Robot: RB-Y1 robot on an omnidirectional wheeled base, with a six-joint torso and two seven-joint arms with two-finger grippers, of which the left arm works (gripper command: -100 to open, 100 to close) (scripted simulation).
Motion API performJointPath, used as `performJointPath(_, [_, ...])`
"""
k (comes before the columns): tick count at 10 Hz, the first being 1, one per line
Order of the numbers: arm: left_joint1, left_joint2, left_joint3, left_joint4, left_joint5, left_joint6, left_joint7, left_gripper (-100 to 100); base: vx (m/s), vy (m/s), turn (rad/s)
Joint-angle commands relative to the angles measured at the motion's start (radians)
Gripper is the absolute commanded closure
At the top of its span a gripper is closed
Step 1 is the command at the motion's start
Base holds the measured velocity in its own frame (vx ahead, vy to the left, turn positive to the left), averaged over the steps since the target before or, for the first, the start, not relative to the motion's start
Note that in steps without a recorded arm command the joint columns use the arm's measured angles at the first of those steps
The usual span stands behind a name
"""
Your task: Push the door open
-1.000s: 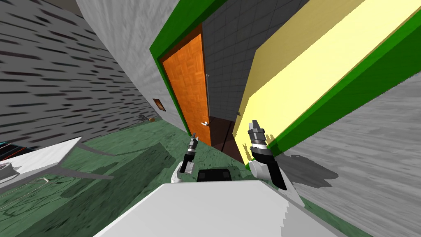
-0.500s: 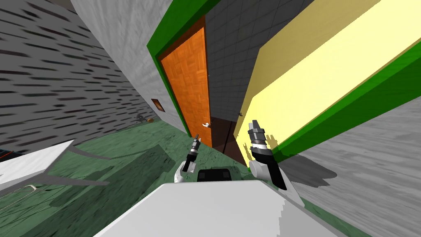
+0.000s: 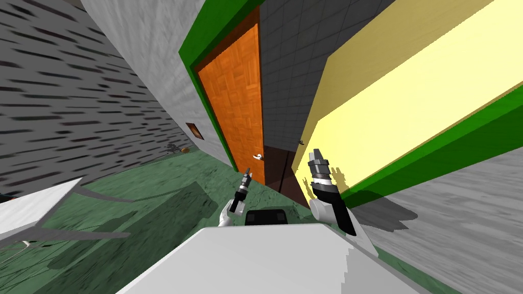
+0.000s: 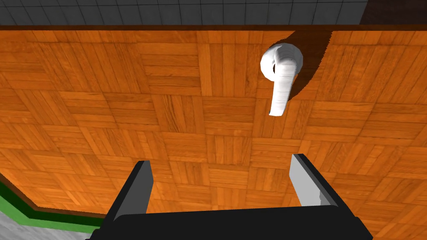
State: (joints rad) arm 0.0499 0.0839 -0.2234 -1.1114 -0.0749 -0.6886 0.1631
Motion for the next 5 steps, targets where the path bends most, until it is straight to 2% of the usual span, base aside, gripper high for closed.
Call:
performJointPath(1, [-0.021, -0.002, -0.011, 0.043, -0.006, -0.01, 0.001, -100, 0.094, 0.083, -0.024])
performJointPath(5, [-0.069, -0.008, -0.036, 0.147, -0.018, -0.035, 0.006, -100, 0.09, 0.071, -0.018])
